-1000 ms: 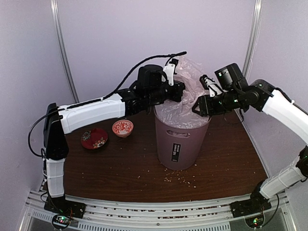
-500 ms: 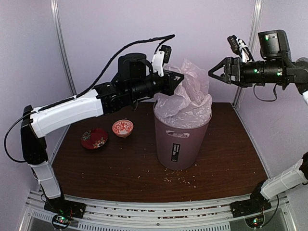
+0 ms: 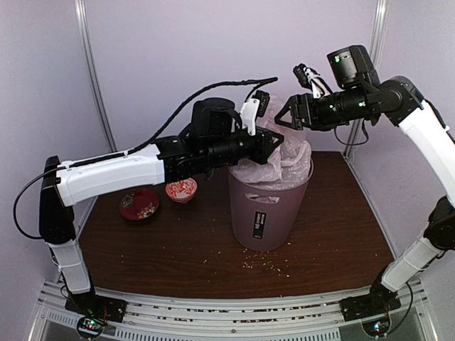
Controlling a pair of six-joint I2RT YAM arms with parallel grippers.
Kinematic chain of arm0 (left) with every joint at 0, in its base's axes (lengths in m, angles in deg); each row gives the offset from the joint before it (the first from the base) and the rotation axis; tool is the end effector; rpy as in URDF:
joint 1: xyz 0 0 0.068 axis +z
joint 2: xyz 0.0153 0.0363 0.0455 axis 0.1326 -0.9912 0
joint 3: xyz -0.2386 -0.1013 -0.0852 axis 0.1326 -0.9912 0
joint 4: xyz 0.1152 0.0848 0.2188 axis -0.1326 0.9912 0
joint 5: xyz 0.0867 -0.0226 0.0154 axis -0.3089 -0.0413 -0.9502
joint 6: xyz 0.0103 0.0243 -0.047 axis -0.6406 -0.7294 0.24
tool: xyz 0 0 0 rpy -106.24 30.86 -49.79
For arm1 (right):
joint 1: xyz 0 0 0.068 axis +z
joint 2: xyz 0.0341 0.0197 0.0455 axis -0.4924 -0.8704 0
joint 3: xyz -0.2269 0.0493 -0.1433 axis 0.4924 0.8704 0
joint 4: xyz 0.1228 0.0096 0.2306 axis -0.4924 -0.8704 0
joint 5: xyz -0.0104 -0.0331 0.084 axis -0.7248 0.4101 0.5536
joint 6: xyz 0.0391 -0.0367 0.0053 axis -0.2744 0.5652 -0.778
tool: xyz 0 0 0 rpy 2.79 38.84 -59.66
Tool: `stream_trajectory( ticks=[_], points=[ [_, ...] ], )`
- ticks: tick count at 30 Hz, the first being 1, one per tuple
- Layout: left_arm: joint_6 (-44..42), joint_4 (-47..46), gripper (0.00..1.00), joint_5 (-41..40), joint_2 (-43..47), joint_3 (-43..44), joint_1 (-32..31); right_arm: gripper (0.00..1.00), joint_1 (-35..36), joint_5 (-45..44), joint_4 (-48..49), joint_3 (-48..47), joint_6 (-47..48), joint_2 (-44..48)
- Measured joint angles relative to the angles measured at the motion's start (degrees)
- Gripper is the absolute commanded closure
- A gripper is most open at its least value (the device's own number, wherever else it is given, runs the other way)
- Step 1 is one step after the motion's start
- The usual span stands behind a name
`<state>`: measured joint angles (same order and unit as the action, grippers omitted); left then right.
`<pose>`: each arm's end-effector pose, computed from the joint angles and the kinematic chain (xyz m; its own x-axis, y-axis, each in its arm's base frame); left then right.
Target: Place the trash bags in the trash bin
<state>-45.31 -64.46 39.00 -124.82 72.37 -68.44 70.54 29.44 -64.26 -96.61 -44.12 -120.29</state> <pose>0.2206 -0.3941 0.3895 -0.4088 -0.1220 -0.9044 0.7670 0.4911 -0.4130 0.2132 0.1926 0.4903 -0.6192 -0.1045 -0.7783 -0.5719 0.7392 0.3557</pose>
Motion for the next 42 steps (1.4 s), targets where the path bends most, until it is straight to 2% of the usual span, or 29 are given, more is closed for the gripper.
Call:
stream_trajectory(
  ticks=[10,18,24,27,31,33,36,40,42],
  points=[
    [-0.1,0.4,1.00,-0.5,0.4,-0.3,0.0,0.42,0.2,-3.9,0.6,0.3,1.0,2.3],
    [0.0,2.0,1.00,-1.5,7.2,-5.7,0.0,0.39,0.4,-3.3,0.0,-2.6,3.4,-2.1],
    [0.0,2.1,1.00,-2.3,9.6,-6.2,0.0,0.38,0.8,-3.6,-0.1,-2.7,4.4,-5.3],
    [-0.1,2.1,1.00,-2.5,9.6,-6.5,0.0,0.46,1.2,-4.9,-0.3,-4.2,4.4,-7.5],
    [-0.1,2.1,1.00,-3.0,9.6,-7.1,0.0,0.66,1.5,-7.4,0.1,-5.4,3.4,-9.5],
    [-0.3,2.0,1.00,-3.3,9.7,-7.9,0.0,0.68,1.6,-8.8,0.5,-5.6,1.9,-9.9],
    [-0.7,2.1,1.00,-3.9,9.8,-8.9,0.0,0.66,1.6,-10.4,0.9,-5.6,1.1,-10.0],
    [-1.1,2.1,1.00,-4.6,9.9,-9.3,0.0,0.47,1.6,-11.4,1.3,-5.6,0.5,-10.1],
    [-1.2,2.1,1.00,-4.7,9.9,-9.3,0.0,0.42,1.6,-12.1,1.3,-6.0,0.3,-10.3]
  ],
)
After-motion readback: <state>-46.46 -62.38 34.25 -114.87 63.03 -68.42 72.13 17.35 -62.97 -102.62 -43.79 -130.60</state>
